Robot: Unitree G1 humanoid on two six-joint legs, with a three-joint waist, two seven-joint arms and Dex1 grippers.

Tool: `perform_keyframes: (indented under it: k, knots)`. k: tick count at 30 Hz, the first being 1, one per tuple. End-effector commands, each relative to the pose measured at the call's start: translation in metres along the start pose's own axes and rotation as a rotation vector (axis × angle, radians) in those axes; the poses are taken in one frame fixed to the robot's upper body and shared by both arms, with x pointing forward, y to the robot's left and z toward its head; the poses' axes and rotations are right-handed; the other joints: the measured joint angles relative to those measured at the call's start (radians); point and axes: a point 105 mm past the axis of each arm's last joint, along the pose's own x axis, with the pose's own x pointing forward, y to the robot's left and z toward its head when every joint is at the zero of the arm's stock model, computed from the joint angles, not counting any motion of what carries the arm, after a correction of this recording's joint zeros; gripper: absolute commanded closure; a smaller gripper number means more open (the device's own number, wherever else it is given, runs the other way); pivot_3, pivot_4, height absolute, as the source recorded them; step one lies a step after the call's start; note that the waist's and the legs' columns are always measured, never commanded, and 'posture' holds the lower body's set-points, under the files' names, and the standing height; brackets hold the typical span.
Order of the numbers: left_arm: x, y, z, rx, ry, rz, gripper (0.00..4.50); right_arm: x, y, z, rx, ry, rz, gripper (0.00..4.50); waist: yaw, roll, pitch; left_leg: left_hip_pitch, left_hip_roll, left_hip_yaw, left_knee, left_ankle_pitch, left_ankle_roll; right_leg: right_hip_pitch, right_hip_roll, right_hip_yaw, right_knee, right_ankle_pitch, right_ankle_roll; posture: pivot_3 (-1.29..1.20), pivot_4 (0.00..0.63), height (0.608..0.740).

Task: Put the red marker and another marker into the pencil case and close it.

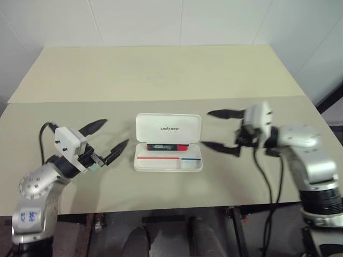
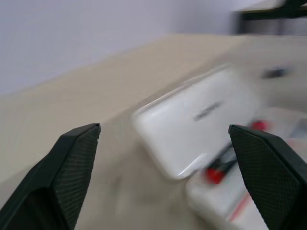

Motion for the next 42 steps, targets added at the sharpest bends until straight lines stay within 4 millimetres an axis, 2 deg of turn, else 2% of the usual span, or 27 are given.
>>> perform_keyframes:
  k: [1,4,6,9,12,16,27,29,33,37,42]
  knots:
    - [-0.011,0.018,0.01,0.033,0.016,0.279,0.0,-0.01,-0.011,0.011,-0.019,-0.022,-0.011,0.02,0.005,0.0,0.0,0.0,0.001,-0.001,0.0,0.0,0.0,0.0,0.001,0.0,0.0,0.0,0.0,0.0,0.15,0.74]
    - [-0.022,0.013,-0.002,-0.034,0.094,0.44,0.0,-0.018,-0.023,0.012,-0.022,-0.009,-0.035,0.02,0.008,0.0,0.0,0.0,0.001,0.0,0.001,0.0,0.0,0.0,0.001,0.001,0.0,0.0,0.0,0.0,0.15,0.74]
    - [-0.022,0.002,-0.007,-0.091,0.12,0.458,0.0,-0.018,-0.025,0.012,-0.026,-0.004,-0.032,0.02,0.012,0.0,0.0,0.0,0.0,0.001,0.002,0.0,0.0,0.001,0.001,0.001,-0.001,0.001,0.0,0.0,0.15,0.74]
    - [-0.024,-0.005,-0.012,-0.139,0.156,0.495,0.0,-0.016,-0.022,0.013,-0.021,-0.006,-0.016,0.02,0.017,-0.001,0.0,0.0,0.0,0.0,0.001,0.0,0.0,0.0,0.001,0.001,-0.001,0.0,0.0,0.0,0.15,0.74]
    - [-0.031,-0.002,-0.02,-0.187,0.213,0.581,0.0,-0.015,-0.018,0.011,-0.018,-0.001,0.003,0.02,0.019,-0.001,0.0,0.0,0.0,0.0,0.002,0.0,0.0,0.001,0.001,0.001,-0.002,-0.003,-0.007,0.0,0.15,0.74]
    - [-0.041,0.002,-0.036,-0.207,0.336,0.693,0.0,-0.018,-0.017,0.01,-0.018,0.01,0.014,0.02,0.019,-0.001,0.0,0.0,0.0,0.0,0.002,0.0,0.0,0.001,0.001,0.001,-0.002,-0.003,-0.008,0.0,0.15,0.74]
    - [-0.026,-0.011,-0.058,-0.32,0.455,0.678,0.0,-0.021,-0.012,0.012,-0.012,0.021,0.048,0.02,0.022,-0.001,0.0,0.0,0.0,0.0,0.002,0.0,0.0,0.001,0.001,0.001,-0.002,-0.004,-0.009,0.0,0.15,0.74]
    - [-0.022,-0.013,-0.063,-0.339,0.49,0.667,0.0,-0.022,-0.008,0.012,-0.004,0.028,0.077,0.02,0.023,-0.001,0.0,-0.001,0.0,0.0,0.002,0.0,0.0,0.001,0.001,0.001,-0.002,-0.004,-0.009,0.0,0.15,0.74]
    - [-0.017,-0.016,-0.069,-0.342,0.537,0.665,0.0,-0.02,0.013,0.017,0.025,0.033,0.21,0.02,0.026,-0.001,0.0,-0.001,0.0,0.0,0.002,0.0,0.0,0.001,0.001,0.001,-0.002,-0.003,-0.008,0.0,0.15,0.74]
    - [-0.018,-0.016,-0.073,-0.334,0.572,0.678,0.0,-0.018,0.028,0.02,0.04,0.035,0.291,0.02,0.031,-0.001,-0.001,-0.001,0.0,0.0,0.002,0.0,-0.001,0.001,0.001,0.001,-0.002,-0.003,-0.008,0.0,0.15,0.74]
    - [-0.018,-0.014,-0.076,-0.33,0.595,0.69,0.0,-0.013,0.031,0.024,0.04,0.019,0.302,0.02,0.033,-0.001,-0.001,0.0,0.0,0.0,0.003,0.0,-0.001,0.001,0.001,0.001,-0.002,-0.004,-0.01,0.0,0.15,0.74]
